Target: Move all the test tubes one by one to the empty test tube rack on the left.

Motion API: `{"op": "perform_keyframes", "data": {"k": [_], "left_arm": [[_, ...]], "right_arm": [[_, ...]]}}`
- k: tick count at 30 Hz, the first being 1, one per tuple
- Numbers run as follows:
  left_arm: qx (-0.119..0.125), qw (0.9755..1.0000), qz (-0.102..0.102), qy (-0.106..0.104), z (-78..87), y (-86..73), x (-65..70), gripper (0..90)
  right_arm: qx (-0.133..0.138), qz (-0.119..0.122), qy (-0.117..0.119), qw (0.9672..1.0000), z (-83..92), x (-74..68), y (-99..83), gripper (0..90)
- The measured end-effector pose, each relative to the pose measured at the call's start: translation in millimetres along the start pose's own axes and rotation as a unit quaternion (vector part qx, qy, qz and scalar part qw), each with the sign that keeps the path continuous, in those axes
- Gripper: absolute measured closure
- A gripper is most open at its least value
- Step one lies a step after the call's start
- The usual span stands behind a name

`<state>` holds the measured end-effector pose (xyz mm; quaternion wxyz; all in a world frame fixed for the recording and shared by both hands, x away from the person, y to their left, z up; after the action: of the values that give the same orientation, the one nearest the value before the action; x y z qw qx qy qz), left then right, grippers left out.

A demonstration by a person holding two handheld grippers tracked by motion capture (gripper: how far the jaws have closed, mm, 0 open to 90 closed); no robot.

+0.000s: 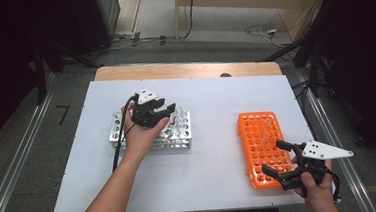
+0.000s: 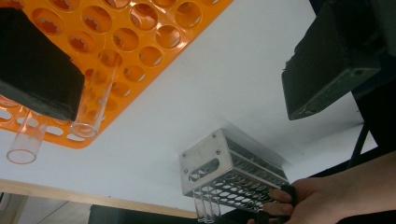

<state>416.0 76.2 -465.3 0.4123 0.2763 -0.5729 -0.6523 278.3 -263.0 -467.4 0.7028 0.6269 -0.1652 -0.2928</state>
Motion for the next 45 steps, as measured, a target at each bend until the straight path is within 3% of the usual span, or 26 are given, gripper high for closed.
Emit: {"op": "perform_keyframes", "data": {"k": [5, 11, 19, 31, 37, 45], "left_arm": [[0.022, 0.9996, 0.008, -0.013, 14.6, 5.7, 4.7, 38.9], [0.035, 0.9988, 0.011, -0.031, 35.7, 7.3, 12.7, 21.5], [0.046, 0.998, 0.011, -0.041, 66.9, 2.4, 23.7, 5.8], [0.065, 0.9958, 0.009, -0.065, 109.1, -3.9, 40.9, 0.0], [0.068, 0.9948, 0.016, -0.073, 122.2, -12.4, 49.8, 0.0], [0.064, 0.995, 0.01, -0.077, 132.5, -23.1, 56.2, 0.0]], "right_arm": [[-0.004, -0.007, -0.009, 0.9999, -1.5, 4.6, -1.7, 0.0], [-0.011, -0.009, -0.016, 0.9998, -4.5, 7.7, -3.4, 0.0], [-0.017, -0.01, -0.027, 0.9994, -9.2, 14.1, -4.7, 0.0], [-0.037, -0.012, -0.035, 0.9986, -20.5, 24.1, -11.0, 3.2], [-0.049, -0.017, -0.048, 0.9975, -26.6, 32.9, -14.4, 13.5], [-0.072, -0.033, -0.072, 0.9943, -30.7, 47.3, -22.1, 27.4]]}}
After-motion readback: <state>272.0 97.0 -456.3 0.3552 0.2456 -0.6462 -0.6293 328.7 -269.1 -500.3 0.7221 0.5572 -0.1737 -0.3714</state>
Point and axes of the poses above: each handheld gripper's, and its own axes: z roughly backward along the jaws, y roughly out of its top, x roughly to its right, the point moved 8 cm from there along -z, roughly forward along the jaws, and after that the axes turned 15 degrees about x, right-handed, at the moved point
